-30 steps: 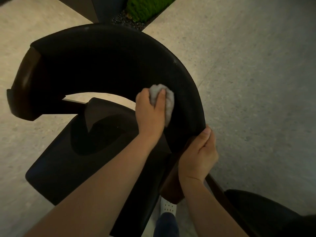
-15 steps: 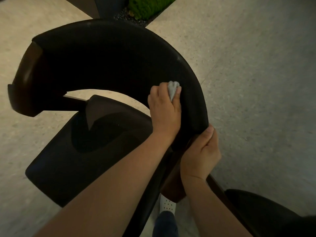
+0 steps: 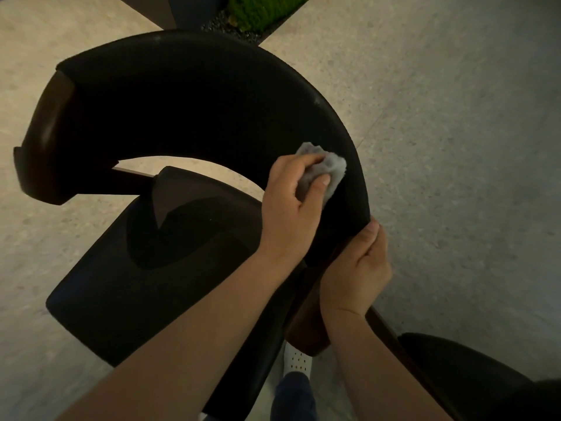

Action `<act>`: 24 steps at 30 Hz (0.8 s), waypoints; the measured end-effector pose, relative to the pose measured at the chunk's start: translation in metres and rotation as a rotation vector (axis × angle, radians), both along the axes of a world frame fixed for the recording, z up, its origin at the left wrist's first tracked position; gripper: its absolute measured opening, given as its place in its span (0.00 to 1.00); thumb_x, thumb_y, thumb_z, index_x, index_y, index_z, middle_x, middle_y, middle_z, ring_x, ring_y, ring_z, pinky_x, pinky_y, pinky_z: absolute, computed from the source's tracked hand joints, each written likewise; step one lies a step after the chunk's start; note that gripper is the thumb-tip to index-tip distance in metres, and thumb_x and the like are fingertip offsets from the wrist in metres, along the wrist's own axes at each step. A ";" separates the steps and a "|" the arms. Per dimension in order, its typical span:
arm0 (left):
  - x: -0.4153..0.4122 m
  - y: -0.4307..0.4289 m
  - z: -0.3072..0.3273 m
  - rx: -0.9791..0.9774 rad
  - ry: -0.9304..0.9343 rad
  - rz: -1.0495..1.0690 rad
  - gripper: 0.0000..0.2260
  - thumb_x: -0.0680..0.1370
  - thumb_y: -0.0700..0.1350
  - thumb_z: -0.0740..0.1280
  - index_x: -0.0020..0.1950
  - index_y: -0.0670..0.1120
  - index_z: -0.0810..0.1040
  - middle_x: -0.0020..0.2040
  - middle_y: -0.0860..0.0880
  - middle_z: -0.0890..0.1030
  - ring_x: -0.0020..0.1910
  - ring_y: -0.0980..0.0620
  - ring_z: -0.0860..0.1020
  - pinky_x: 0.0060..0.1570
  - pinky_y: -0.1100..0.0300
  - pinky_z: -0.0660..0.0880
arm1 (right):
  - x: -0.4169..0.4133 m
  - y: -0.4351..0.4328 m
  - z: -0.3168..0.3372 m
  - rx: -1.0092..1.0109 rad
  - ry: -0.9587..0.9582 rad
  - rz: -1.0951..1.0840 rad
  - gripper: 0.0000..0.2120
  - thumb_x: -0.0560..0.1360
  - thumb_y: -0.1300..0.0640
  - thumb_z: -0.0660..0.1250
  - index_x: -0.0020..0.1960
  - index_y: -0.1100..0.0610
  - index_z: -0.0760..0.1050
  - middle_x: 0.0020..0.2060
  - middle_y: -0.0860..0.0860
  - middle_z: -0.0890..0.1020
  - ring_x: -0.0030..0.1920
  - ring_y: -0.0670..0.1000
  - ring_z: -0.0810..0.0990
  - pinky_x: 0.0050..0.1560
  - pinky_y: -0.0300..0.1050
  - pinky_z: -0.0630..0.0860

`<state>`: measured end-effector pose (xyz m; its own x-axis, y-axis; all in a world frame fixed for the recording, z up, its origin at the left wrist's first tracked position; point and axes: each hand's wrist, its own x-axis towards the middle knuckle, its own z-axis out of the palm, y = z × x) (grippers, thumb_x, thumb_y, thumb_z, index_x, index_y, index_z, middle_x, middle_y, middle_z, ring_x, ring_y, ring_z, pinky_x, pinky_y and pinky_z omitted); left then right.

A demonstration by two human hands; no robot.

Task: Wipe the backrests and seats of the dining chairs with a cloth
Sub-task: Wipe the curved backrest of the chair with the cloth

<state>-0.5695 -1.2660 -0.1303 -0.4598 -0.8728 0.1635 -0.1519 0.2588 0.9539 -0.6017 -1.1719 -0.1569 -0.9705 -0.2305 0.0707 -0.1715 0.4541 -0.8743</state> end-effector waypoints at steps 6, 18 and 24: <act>-0.012 -0.013 0.009 -0.174 0.016 -0.074 0.09 0.76 0.42 0.71 0.55 0.44 0.82 0.51 0.50 0.80 0.53 0.54 0.77 0.55 0.57 0.76 | 0.000 0.000 0.001 -0.004 -0.011 0.001 0.28 0.80 0.41 0.44 0.55 0.58 0.76 0.32 0.44 0.74 0.31 0.43 0.73 0.32 0.37 0.68; -0.012 -0.009 -0.025 0.244 -0.050 0.233 0.04 0.80 0.47 0.65 0.52 0.48 0.75 0.50 0.49 0.77 0.45 0.64 0.75 0.42 0.75 0.71 | -0.001 0.000 0.000 -0.019 -0.012 0.005 0.28 0.80 0.41 0.45 0.52 0.60 0.77 0.31 0.43 0.72 0.31 0.43 0.71 0.33 0.40 0.68; 0.000 -0.007 -0.032 0.227 -0.051 0.230 0.04 0.80 0.48 0.65 0.53 0.51 0.73 0.50 0.51 0.76 0.48 0.61 0.75 0.45 0.70 0.71 | -0.001 0.000 0.000 0.010 -0.011 0.005 0.28 0.80 0.41 0.45 0.54 0.59 0.77 0.33 0.45 0.74 0.33 0.47 0.74 0.35 0.47 0.73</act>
